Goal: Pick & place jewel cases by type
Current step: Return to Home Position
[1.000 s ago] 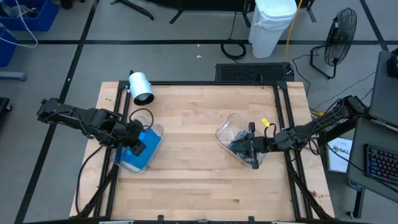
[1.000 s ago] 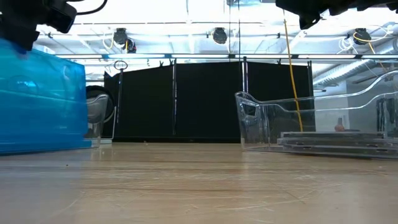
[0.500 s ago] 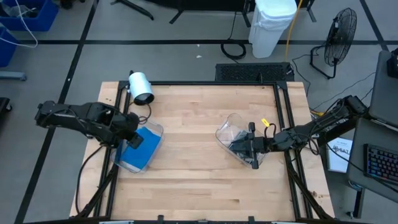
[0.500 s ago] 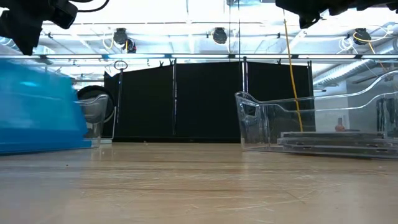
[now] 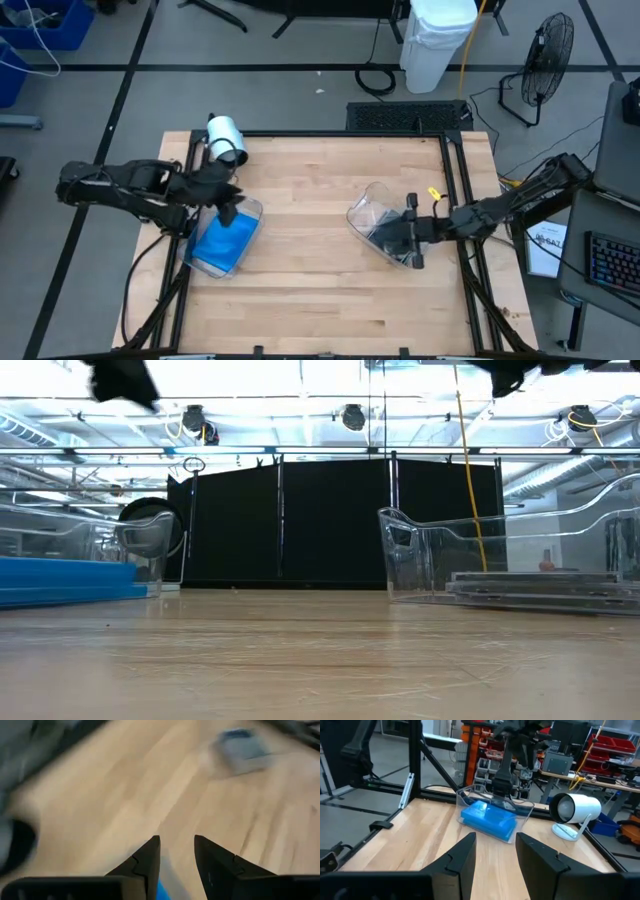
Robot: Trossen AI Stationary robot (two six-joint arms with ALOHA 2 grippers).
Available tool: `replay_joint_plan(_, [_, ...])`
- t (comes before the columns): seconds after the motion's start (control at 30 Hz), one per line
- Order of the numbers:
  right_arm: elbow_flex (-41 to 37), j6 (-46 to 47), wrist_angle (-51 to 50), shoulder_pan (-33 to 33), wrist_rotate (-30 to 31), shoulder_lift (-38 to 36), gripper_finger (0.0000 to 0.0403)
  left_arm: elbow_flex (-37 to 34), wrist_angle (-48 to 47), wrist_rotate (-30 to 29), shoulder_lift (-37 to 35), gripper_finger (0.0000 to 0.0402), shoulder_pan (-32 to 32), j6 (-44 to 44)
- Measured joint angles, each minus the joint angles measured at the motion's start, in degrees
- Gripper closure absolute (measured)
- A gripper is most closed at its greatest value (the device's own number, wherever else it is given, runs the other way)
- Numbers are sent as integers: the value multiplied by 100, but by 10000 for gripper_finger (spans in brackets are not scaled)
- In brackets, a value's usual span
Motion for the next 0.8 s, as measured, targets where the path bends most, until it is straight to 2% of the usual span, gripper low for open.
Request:
replay_joint_plan(0.1, [0,49,-305,97,0,-433,273,-315,1413,115,13,277,-137,1815])
replay_joint_plan(0.23, [0,169,-707,236,6,-884,273,-923,2914,579,-97,277,-24,3046])
replay_joint_plan(0.4, [0,345,-959,280,15,-1104,273,-1846,3614,922,-633,277,498,3339])
replay_joint_plan(0.53, [-4,346,-1067,278,15,-1180,273,-2689,4447,1736,-1607,277,892,3529])
replay_joint_plan(0.8, [-255,184,-1153,273,25,-1806,273,-3806,4726,1922,-3585,277,1245,3461])
